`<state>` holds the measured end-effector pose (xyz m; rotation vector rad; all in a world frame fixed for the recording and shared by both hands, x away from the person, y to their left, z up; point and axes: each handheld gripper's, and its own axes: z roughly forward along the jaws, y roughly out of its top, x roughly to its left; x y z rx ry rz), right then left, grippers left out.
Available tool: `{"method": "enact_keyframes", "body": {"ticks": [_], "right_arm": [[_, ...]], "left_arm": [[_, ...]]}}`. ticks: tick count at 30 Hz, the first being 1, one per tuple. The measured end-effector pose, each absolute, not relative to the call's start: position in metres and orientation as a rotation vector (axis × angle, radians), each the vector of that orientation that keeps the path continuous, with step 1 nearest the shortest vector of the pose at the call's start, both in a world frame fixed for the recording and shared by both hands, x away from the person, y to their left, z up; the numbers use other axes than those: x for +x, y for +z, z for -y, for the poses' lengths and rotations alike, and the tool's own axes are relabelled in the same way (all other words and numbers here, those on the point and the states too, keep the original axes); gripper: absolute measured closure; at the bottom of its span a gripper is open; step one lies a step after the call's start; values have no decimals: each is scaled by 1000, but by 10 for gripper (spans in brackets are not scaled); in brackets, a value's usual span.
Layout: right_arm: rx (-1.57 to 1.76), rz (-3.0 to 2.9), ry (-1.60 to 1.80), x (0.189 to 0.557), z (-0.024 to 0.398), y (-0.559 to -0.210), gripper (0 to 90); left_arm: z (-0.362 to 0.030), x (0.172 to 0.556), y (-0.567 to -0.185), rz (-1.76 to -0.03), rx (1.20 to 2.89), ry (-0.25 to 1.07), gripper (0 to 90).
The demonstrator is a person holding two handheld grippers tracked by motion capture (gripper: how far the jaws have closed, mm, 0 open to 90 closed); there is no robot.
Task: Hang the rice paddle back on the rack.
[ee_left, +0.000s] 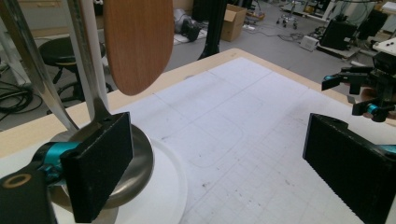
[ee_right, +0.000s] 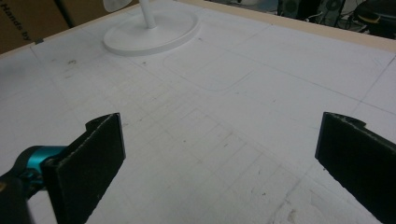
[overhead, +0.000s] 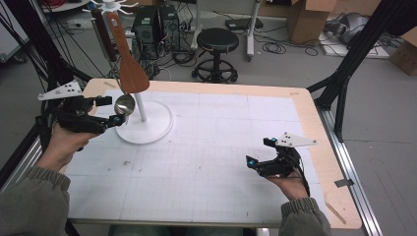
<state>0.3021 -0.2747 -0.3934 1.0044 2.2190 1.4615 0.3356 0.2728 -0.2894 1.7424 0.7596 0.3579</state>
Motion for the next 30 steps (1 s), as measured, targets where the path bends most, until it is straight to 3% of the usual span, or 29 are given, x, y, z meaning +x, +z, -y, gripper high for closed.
{"method": "enact_keyframes", "body": {"ticks": [10, 30], "right_arm": [[1012, -2218, 1456, 301, 275, -394, 6], [1020, -2223, 1440, 300, 275, -397, 6]], "left_arm": [[-271, 326, -310, -784, 1745, 349, 17], [-266, 312, -345, -793, 1795, 343, 17]]}}
